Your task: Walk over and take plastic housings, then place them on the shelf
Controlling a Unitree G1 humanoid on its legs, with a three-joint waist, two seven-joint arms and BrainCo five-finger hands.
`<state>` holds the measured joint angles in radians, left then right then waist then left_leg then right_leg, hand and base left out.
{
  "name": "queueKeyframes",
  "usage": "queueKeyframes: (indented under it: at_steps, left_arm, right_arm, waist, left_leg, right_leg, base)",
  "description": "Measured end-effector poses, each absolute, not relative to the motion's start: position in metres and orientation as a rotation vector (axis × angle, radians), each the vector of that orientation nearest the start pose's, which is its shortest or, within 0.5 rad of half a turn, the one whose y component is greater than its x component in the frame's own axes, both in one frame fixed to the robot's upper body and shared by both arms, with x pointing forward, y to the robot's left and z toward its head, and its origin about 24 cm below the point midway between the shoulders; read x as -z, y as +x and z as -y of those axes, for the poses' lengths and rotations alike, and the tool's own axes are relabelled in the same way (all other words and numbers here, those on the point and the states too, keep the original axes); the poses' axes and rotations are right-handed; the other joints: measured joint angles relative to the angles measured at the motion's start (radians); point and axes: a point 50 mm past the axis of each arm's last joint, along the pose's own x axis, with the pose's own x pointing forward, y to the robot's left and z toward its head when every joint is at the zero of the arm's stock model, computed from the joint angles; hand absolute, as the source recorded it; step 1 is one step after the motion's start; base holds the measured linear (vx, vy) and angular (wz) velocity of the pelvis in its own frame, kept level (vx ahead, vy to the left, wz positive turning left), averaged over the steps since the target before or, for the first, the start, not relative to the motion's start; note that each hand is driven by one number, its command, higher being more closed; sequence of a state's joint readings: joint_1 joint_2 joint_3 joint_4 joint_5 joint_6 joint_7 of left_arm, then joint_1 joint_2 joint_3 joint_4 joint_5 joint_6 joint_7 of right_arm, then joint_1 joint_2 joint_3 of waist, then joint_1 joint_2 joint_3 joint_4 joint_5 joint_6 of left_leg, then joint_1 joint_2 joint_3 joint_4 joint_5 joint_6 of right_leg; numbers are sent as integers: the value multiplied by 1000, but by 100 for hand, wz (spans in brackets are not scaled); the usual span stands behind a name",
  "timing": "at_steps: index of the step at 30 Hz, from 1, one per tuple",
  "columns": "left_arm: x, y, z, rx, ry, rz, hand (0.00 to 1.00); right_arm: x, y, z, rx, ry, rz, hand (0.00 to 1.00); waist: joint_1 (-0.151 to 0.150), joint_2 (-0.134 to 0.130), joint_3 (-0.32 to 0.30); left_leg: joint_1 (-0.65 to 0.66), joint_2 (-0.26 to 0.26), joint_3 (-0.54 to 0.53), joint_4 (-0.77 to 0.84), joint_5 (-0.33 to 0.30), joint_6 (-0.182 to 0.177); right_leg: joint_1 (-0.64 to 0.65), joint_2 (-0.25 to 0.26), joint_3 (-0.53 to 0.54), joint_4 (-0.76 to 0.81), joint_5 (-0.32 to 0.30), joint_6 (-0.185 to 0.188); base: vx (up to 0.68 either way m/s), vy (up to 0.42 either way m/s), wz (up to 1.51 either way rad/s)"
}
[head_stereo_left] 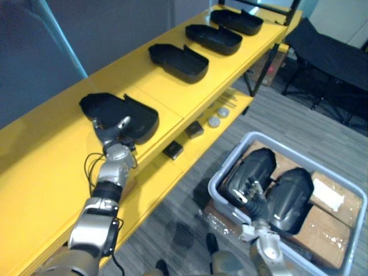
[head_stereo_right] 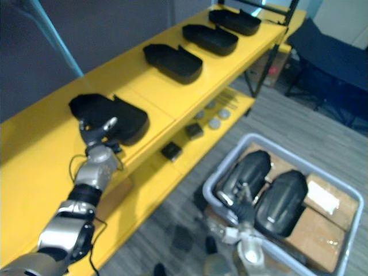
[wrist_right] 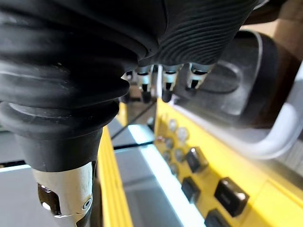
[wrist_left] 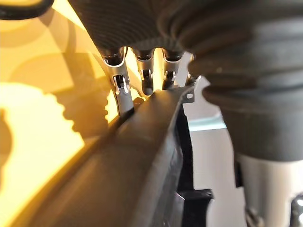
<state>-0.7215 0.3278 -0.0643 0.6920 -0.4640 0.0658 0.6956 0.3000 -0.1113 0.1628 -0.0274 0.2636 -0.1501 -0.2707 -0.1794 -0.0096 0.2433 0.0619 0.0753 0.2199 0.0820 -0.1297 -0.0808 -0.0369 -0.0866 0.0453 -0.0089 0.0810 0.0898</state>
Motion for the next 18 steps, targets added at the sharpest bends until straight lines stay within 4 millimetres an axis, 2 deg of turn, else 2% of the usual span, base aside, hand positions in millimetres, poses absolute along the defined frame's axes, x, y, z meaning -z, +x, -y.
queueKeyframes:
  at_steps: [6,10,14,18]
  left_arm:
    - [-111,373,-215,-595,-58,-69,0]
    - [-114,375,-209,-576,-25,-69,0]
    - [-116,376,-209,-606,-13,-84,0]
    - [-117,372,-214,-744,6,-99,0]
  right_arm:
    - [7,182,158,216,162,-171,0]
    - [9,180,154,202,166,-183,0]
    - [13,177,151,194,166,-205,0]
    - [22,172,146,197,162,-246,0]
  waist:
    - [0,-13,7]
    - [2,-19,11]
    - [0,-22,13]
    - [-4,-29,17]
  left_leg:
    - [4,1,3,13,-5,2]
    - [-13,3,3,56,-30,7]
    - [-15,5,4,72,-41,10]
    - [-25,11,0,99,-57,9]
  right_leg:
    - [5,0,5,4,0,0]
    - [7,-2,9,6,2,3]
    - [13,-2,10,6,2,3]
    - [20,0,8,2,2,3]
  base:
    - [-5,1,-2]
    - [0,6,-1]
    - [0,6,-1]
    - [0,0,0]
